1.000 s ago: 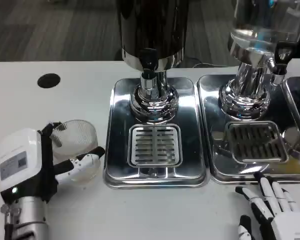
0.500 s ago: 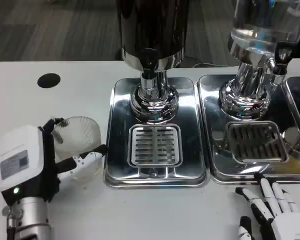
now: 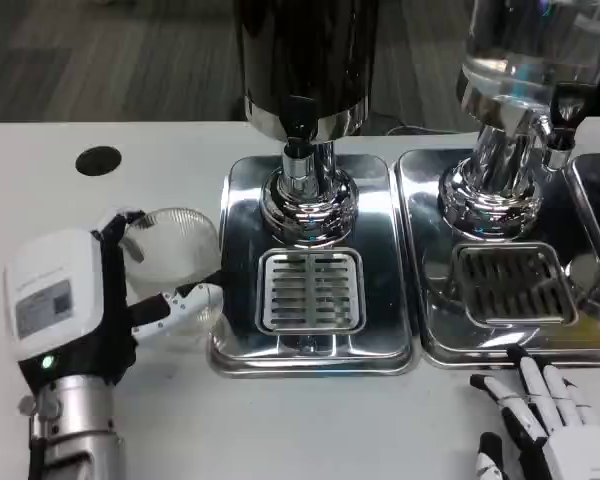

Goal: Grasp the cup under the faucet to collect the drink, then remove the cup.

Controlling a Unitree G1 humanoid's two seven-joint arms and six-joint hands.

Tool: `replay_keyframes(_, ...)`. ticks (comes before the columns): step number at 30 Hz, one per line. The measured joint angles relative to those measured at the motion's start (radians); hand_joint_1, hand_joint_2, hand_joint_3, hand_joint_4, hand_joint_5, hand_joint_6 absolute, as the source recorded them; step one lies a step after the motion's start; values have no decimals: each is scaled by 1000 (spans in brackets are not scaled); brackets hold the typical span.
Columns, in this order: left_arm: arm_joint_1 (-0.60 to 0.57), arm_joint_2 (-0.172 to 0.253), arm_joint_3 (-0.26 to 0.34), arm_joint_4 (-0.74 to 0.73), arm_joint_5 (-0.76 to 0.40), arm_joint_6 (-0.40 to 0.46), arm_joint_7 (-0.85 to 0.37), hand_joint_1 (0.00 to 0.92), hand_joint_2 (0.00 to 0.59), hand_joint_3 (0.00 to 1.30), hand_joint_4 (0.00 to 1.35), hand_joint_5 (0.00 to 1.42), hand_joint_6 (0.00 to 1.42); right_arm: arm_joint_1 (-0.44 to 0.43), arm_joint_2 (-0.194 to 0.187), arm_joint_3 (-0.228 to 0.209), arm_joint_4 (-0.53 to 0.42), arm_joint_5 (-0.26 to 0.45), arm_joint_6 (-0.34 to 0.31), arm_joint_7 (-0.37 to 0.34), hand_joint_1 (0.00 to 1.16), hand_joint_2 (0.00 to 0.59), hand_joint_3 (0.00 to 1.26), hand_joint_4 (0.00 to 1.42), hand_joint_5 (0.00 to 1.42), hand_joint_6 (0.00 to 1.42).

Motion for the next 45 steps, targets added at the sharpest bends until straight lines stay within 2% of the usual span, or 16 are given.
replay_keyframes(5, -55, -20, -28, 30, 10, 2, 0, 390, 62, 766, 732, 994, 1348, 1, 0, -4, -5, 1, -1, 0, 6, 531, 215, 0, 13, 83)
replay_keyframes(8, -82, -44, -66, 67, 28, 8, 0, 387, 63, 767, 734, 994, 1348, 0, 0, -5, -8, -1, -1, 0, 6, 531, 215, 0, 13, 83)
replay_keyframes(16, -154, -77, -109, 163, 52, 33, 0, 390, 62, 767, 735, 994, 1348, 4, -4, -21, -40, -4, -2, -9, 5, 531, 215, 0, 24, 94)
replay_keyframes(23, -218, -85, -139, 238, 54, 44, 0, 393, 61, 767, 735, 994, 1348, 19, -5, -32, -49, -5, -3, -19, 5, 535, 215, 0, 26, 96)
replay_keyframes(28, -251, -113, -160, 279, 54, 43, 2, 393, 58, 767, 735, 994, 1348, 17, -4, -35, -58, -5, -4, -19, 6, 540, 215, 0, 26, 97)
replay_keyframes(35, -278, -117, -170, 331, 45, 3, 28, 390, 53, 767, 735, 994, 1346, 15, -4, -36, -68, -3, -4, -19, 7, 542, 215, 0, 26, 98)
replay_keyframes(41, -293, -121, -186, 350, 45, 1, 36, 335, 63, 747, 699, 960, 1265, 16, -4, -42, -67, 6, -7, -19, 8, 543, 217, 0, 26, 98)
replay_keyframes(45, -307, -124, -194, 364, 45, 1, 36, 310, 76, 733, 693, 955, 1260, 16, -4, -47, -64, 17, -11, -18, 8, 543, 218, 0, 26, 98)
